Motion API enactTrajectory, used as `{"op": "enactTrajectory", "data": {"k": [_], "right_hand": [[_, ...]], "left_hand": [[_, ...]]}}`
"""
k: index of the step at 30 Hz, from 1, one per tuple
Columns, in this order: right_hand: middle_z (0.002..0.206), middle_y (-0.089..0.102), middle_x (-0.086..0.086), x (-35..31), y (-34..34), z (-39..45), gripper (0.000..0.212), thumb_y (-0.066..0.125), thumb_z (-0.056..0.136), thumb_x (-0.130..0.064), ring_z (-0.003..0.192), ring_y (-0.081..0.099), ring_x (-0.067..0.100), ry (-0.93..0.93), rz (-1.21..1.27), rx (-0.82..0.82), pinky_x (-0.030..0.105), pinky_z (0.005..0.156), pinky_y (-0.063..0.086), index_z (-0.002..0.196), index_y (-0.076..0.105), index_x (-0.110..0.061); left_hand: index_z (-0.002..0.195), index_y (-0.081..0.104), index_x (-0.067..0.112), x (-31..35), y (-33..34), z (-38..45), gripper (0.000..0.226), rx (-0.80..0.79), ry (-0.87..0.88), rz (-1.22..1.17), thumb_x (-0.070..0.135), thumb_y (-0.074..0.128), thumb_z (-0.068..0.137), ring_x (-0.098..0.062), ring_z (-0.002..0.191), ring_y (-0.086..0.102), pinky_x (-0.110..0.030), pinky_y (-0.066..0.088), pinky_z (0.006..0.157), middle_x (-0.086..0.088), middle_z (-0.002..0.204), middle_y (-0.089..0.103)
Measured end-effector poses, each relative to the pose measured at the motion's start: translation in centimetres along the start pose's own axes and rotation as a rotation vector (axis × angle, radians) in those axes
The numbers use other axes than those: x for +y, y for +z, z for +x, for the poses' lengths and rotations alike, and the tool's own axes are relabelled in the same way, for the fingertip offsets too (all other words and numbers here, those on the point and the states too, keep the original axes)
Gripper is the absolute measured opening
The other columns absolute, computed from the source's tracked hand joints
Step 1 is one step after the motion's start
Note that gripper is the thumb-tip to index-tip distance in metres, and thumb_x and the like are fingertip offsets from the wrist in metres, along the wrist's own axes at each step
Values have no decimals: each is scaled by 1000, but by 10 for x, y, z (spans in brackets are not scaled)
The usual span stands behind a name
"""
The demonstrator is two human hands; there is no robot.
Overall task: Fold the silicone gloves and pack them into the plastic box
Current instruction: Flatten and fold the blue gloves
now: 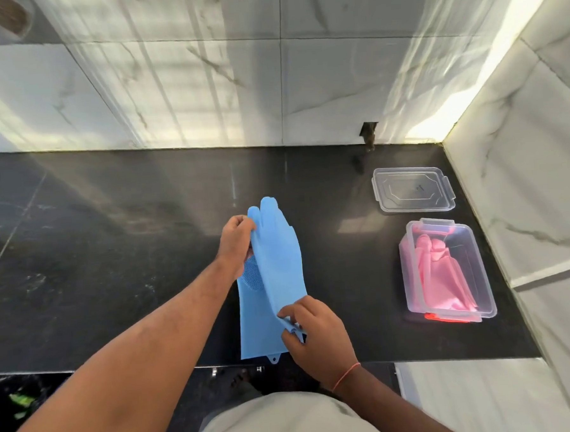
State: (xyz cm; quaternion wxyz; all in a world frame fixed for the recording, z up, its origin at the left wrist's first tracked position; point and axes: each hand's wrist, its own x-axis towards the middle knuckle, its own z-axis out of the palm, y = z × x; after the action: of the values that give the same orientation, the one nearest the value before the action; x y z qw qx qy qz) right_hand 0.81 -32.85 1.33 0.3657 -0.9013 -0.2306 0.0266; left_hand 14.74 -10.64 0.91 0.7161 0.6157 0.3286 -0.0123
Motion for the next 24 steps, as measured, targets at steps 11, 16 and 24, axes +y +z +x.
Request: {"op": "enactTrajectory", "data": {"k": [11, 16, 24], "right_hand": [[95, 63, -5, -25, 30, -2, 33, 63, 92, -28, 80, 61, 15, -118, -151, -112, 30, 63, 58, 120, 80, -23], [93, 64, -4, -35, 34, -2, 34, 59, 94, -28, 78, 62, 16, -120, -174, -141, 31, 62, 58, 119, 81, -21], [92, 63, 1, -41, 40, 1, 32, 65, 91, -17, 75, 60, 22, -143, -205, -189, 38, 61, 57, 119, 80, -17]], "left_hand": [[111, 61, 15, -20, -49, 11, 21, -77, -179, -85, 0, 52, 100, -25, 87, 70, -40, 60, 77, -12, 110, 74], [120, 63, 11, -25, -52, 18, 27, -84, -200, -144, 1, 49, 99, -25, 88, 72, -45, 64, 84, -13, 111, 76], [123, 64, 7, -30, -56, 22, 28, -85, -212, -217, 4, 47, 101, -24, 92, 69, -42, 62, 85, -15, 112, 73]]}}
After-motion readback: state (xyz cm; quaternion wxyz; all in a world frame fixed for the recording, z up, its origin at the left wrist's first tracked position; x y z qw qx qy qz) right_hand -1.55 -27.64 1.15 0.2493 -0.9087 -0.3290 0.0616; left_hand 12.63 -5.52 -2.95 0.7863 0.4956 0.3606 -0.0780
